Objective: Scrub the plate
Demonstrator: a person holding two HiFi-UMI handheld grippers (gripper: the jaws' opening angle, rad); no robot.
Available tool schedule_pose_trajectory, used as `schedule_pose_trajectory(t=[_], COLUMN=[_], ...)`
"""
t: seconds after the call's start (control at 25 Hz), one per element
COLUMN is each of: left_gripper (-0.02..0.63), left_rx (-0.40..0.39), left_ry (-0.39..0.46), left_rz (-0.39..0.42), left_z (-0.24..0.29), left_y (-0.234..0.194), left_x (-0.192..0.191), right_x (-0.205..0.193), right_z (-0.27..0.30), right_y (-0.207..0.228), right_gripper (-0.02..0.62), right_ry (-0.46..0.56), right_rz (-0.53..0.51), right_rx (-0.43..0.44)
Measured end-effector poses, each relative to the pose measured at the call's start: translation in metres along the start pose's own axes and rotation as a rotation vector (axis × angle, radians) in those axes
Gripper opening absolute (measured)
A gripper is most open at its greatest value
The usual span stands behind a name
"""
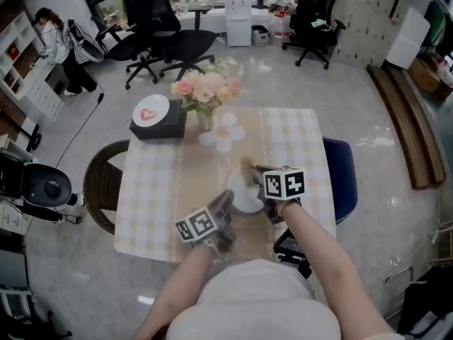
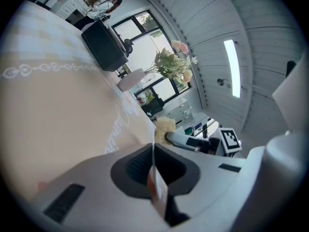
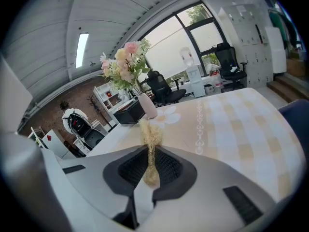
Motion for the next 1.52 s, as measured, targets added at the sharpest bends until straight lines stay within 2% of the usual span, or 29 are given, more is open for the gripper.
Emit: schedule_pose_trajectory(t=[0.44, 0.56, 0.8, 1.16, 1.32, 1.52], left_gripper=[0.021, 0.021, 0.021, 0.021, 0.021, 0.021], left_rx=[-0.005, -0.004, 0.000, 0.008, 0.003, 0.012], left_ry=[-0.002, -0.008, -0.012, -0.012, -0.015, -0.020], left_rz=[0.000, -0.004, -0.009, -0.009, -0.001, 0.003], left_z=[0.000, 0.000, 0.001, 0.001, 0.001, 0.001], left_y=[-0.001, -0.001, -0.001, -0.002, -0.001, 0.001], left_x=[0.000, 0.000, 0.002, 0.001, 0.001, 0.001], right_x=[-0.001, -0.001, -0.001, -0.007, -0.012, -0.012], right_z=[-0.011, -0.015, -0.026, -0.011, -0.002, 0.002], right_y=[0.018, 0.017, 0.006, -0.027, -0.036, -0.039], right_gripper=[0.046, 0.046, 0.046, 0.045, 0.045, 0.044], right_ry=[0.004, 0.018, 0.061, -0.003, -0.045, -0.060], right_rz=[0.026, 0.043, 0.120, 0.096, 0.064, 0.033], right_rx=[-0.143, -0.154, -0.050, 0.105, 0.132, 0.123])
Point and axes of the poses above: the fingertips, and each gripper's own axes: z forward along the fingers, y to its right, x out of its top, the point moved 10 cm from there along -z, backward along the fingers, and after that the axes turned 4 degrees about -z, right-handed, at the moved point
